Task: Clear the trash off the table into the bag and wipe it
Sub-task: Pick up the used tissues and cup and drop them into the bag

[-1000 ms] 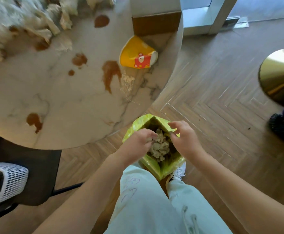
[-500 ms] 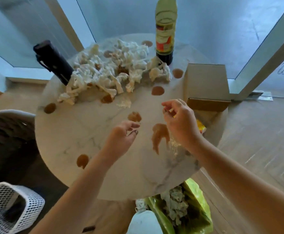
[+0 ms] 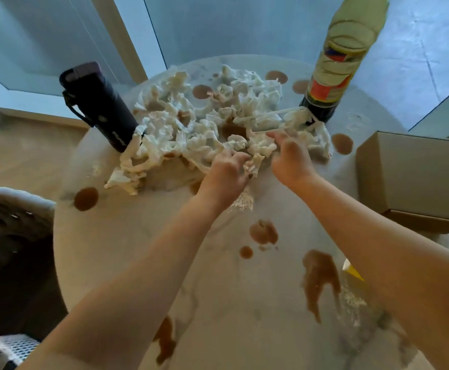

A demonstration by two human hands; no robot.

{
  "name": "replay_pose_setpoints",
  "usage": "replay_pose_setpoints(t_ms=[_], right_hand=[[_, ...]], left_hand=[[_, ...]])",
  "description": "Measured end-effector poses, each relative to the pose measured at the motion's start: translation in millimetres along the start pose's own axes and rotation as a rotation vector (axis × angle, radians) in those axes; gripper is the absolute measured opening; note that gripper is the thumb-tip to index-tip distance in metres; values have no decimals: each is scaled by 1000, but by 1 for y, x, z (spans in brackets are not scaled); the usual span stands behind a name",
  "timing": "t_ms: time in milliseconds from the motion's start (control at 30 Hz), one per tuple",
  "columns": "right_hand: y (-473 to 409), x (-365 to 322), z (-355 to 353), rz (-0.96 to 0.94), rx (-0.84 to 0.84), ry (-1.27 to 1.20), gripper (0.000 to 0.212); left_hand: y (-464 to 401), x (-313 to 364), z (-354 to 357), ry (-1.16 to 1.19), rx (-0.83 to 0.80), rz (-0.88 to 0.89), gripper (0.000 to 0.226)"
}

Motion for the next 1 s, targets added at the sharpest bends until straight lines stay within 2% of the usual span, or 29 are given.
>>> replay_pose_setpoints(t_ms=[67,200,267,333,367,433,567,700,833,1000], right_hand=[[-19,4,6,-46,-99,75,50],[-28,14,21,-81,-179,180,30],[-25,15,22,-92,-137,173,21],[-20,16,19,-83,-77,139,17],[-16,16,16,-77,-33,119,17],[-8,16,8,-71,76,85,19],[21,12,-14,-94,216,0,20],[71,14,-28,-150,265,-78,15],[151,24,-36,-189,264,-171,14],[277,61,-38,-144,266,-264,16]], left_hand=[[-16,4,8,-21,-9,56,35],[-28,0,29,-75,56,75,24],[-25,-1,34,-39,95,77,31],[-20,1,31,-5,76,68,23],[-16,2,28,-3,56,61,19],[-8,2,23,22,49,71,26],[21,13,10,90,133,106,33],[66,39,8,103,194,111,29],[124,76,20,100,180,68,29],[224,136,62,267,167,48,26]])
Point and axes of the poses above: each hand's wrist, its own y-axis away from the middle knuckle, its own z-axis out of the palm, x = y × z, the point moved 2 cm from there along -y, towards the middle knuckle, and after that the axes turned 7 degrees about -x, right-handed, at the moved point
